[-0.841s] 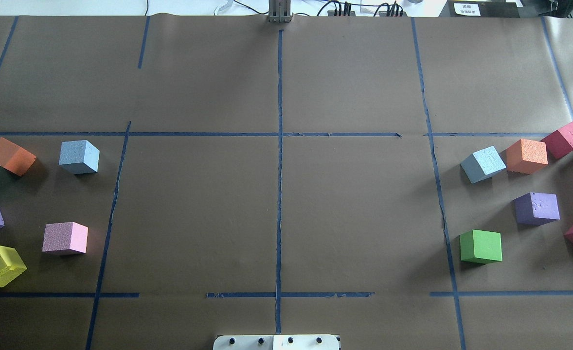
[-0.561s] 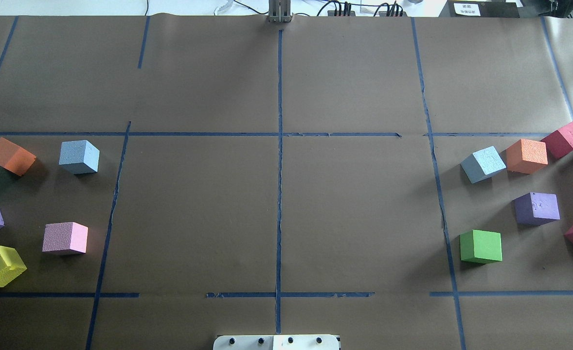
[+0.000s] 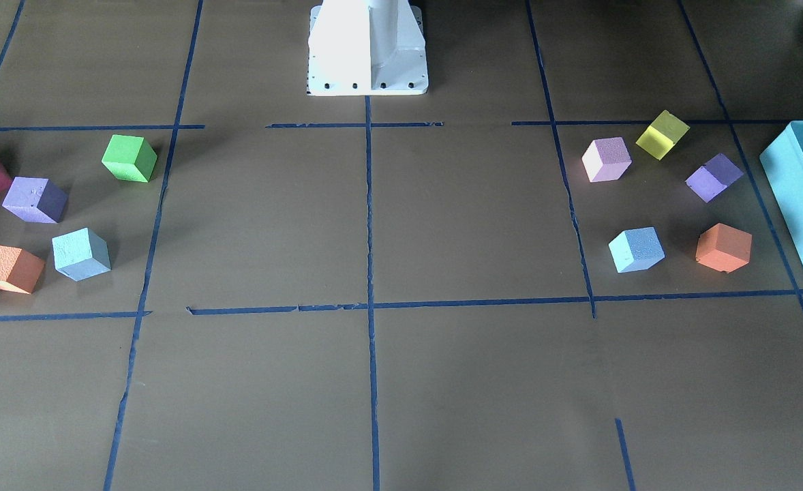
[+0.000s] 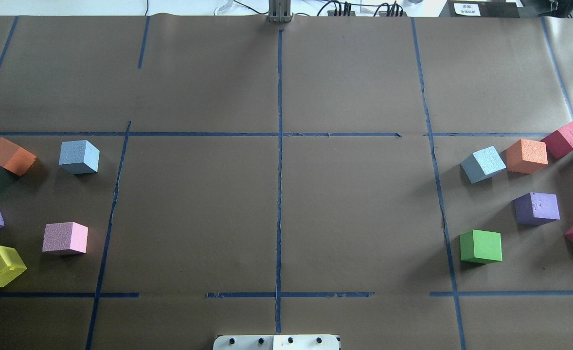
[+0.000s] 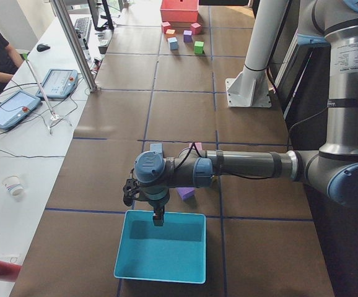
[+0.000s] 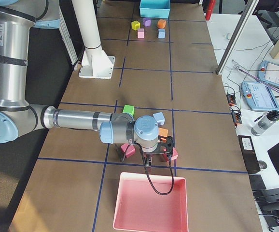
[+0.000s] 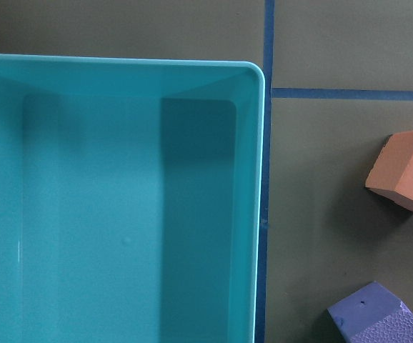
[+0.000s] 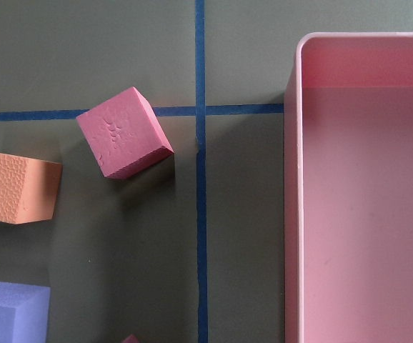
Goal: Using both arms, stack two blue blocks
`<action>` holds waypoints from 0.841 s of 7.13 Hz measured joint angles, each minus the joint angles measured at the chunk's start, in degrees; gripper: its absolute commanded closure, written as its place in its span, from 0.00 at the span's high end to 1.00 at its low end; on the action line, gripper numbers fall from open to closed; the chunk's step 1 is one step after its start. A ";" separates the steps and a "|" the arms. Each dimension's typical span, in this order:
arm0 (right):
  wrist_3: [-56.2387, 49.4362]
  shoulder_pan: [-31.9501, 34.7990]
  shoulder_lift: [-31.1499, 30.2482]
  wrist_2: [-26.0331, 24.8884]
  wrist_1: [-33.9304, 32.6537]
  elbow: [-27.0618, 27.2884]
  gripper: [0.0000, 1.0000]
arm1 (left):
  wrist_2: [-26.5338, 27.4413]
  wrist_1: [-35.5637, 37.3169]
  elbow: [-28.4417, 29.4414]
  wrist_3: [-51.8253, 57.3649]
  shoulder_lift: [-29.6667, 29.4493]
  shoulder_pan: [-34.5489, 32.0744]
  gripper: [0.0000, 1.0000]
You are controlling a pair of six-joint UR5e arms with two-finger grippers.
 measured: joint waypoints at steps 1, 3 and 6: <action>0.00 0.00 0.11 -0.04 0.04 0.00 1.00 | 0.00 0.00 -0.10 -0.04 0.00 0.04 1.00; 0.03 -0.17 0.67 -0.02 0.15 0.27 1.00 | -0.02 0.00 -0.42 -0.25 0.00 0.02 1.00; 0.03 -2.07 4.01 0.29 0.09 1.18 1.00 | -0.09 0.00 -0.68 -0.57 -0.18 0.03 1.00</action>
